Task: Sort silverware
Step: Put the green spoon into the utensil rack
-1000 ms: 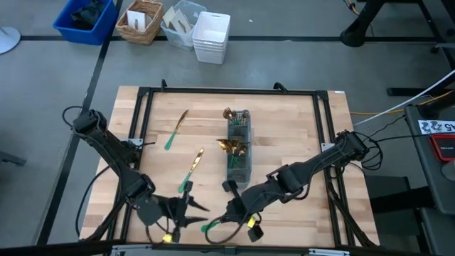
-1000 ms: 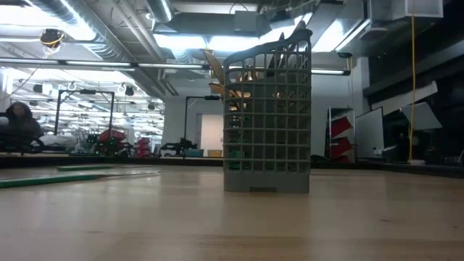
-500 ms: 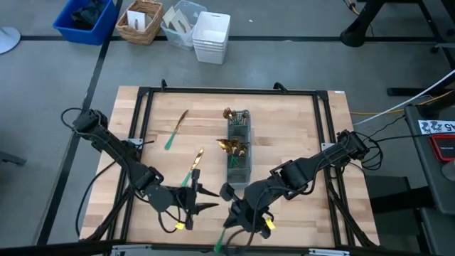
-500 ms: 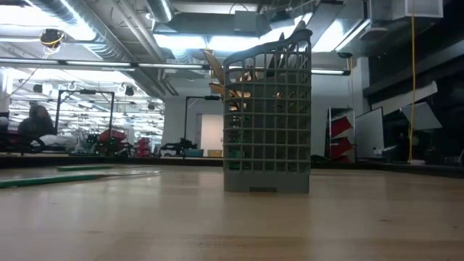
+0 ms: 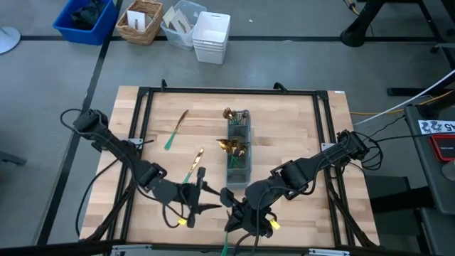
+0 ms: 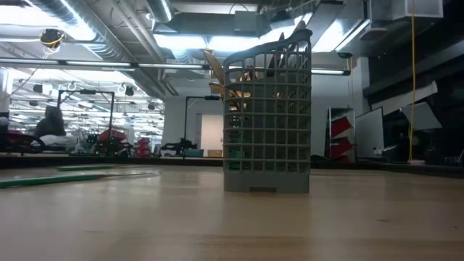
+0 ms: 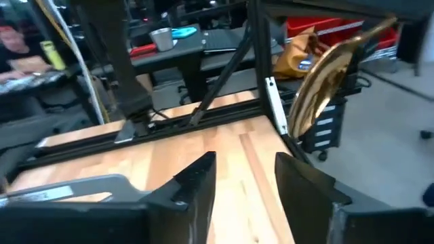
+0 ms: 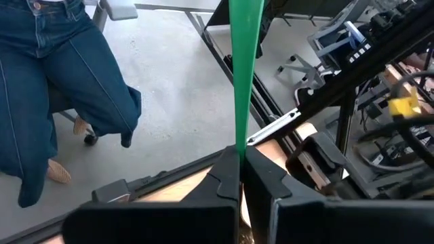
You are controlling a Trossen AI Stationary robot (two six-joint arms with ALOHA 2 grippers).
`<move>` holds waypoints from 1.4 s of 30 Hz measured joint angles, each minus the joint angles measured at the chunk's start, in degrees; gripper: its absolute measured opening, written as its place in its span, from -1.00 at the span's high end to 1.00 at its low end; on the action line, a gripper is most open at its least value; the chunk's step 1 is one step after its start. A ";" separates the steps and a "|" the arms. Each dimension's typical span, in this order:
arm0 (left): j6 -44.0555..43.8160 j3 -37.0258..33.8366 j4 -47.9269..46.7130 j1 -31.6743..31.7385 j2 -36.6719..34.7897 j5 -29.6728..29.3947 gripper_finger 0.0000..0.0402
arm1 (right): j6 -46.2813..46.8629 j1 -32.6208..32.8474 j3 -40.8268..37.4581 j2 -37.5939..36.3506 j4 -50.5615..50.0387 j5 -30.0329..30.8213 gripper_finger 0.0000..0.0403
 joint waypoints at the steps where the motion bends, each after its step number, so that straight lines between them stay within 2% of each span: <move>1: -0.33 0.00 0.21 0.52 0.00 1.55 0.25 | -0.05 0.00 0.00 0.00 0.01 0.00 0.95; 7: 0.15 -0.02 4.44 2.29 0.04 11.10 0.13 | -0.11 0.00 0.00 0.00 0.00 -0.02 0.95; 17: -0.20 -0.02 5.71 4.50 0.04 17.09 0.16 | -6.74 0.00 0.00 0.00 0.47 -0.02 0.95; 32: 1.29 -0.02 5.79 4.71 0.04 17.49 0.17 | -15.35 0.00 0.00 0.04 2.14 -0.04 0.95; 36: 2.04 -0.02 5.89 4.71 0.04 17.54 0.29 | -15.40 0.00 0.00 0.04 2.54 -0.04 0.95; 42: 3.89 -0.02 5.95 4.67 0.04 17.71 0.66 | -16.57 0.00 0.00 0.04 2.54 -0.02 0.95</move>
